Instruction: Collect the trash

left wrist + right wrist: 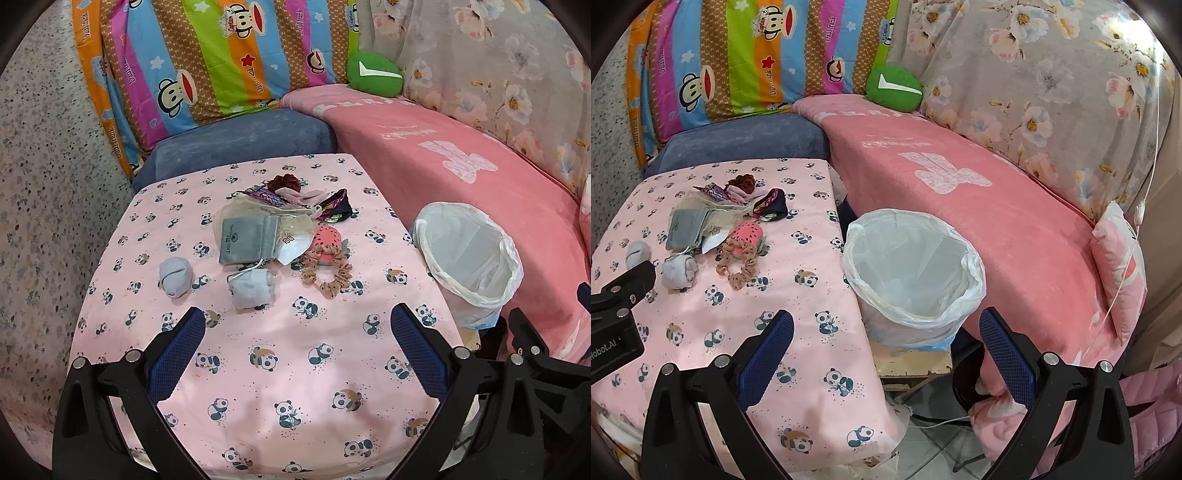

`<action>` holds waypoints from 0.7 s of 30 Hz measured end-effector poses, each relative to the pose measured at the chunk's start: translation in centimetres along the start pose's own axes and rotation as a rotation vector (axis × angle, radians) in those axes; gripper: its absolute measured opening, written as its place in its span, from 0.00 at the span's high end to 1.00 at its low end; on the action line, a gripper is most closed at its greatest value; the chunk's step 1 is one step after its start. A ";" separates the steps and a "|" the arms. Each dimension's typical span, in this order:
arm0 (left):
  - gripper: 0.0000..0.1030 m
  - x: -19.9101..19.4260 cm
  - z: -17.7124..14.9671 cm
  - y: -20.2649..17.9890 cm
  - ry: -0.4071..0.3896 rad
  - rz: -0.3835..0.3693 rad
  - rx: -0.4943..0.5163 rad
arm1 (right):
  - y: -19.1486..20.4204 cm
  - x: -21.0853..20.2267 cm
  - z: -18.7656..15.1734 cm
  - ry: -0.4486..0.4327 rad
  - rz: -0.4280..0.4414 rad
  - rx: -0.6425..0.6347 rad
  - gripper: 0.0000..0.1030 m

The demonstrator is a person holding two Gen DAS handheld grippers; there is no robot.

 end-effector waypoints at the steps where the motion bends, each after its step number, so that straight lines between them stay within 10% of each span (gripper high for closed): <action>1: 0.07 0.0 0.0 0.0 0.000 0.001 0.001 | 0.1 0.0 0.1 0.000 0.001 -0.002 0.07; 21: 0.07 0.5 0.3 0.7 0.009 -0.001 -0.001 | -0.4 0.1 1.1 -0.011 -0.017 -0.007 0.07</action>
Point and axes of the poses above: each gripper's, at about its wrist camera, not at the fingertips, and x roughly the way its jaws point, y to its left, z to its top, the point moved 9 cm from there along x, roughly the way its jaws point, and after that the axes turned 3 degrees about z, right-handed, at the moved point
